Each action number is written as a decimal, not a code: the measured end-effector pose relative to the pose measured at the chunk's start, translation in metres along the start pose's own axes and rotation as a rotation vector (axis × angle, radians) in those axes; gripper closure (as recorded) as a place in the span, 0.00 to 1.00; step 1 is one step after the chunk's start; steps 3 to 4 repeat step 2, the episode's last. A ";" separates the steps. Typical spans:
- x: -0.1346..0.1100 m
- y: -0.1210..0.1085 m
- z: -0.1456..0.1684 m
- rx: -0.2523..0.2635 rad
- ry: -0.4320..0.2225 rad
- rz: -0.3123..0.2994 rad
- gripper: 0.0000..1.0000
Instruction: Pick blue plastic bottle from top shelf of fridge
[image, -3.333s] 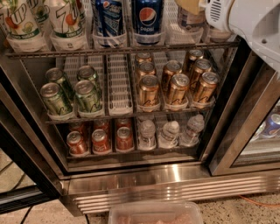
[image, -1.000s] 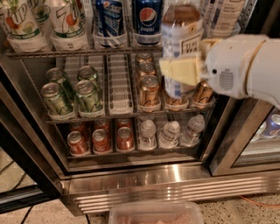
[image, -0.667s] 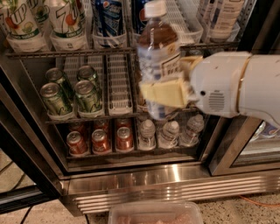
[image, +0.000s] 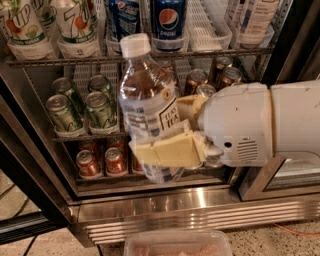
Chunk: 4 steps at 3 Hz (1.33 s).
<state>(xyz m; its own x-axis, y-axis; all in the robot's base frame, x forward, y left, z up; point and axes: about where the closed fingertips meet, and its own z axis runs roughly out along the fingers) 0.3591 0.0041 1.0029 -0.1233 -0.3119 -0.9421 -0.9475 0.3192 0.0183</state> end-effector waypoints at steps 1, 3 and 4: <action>-0.001 0.034 0.001 -0.166 -0.020 0.010 1.00; -0.001 0.042 0.000 -0.194 -0.015 0.006 1.00; -0.001 0.042 0.000 -0.194 -0.015 0.006 1.00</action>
Offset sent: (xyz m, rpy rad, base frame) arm -0.0282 0.0112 0.0008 0.0379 0.0485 0.1369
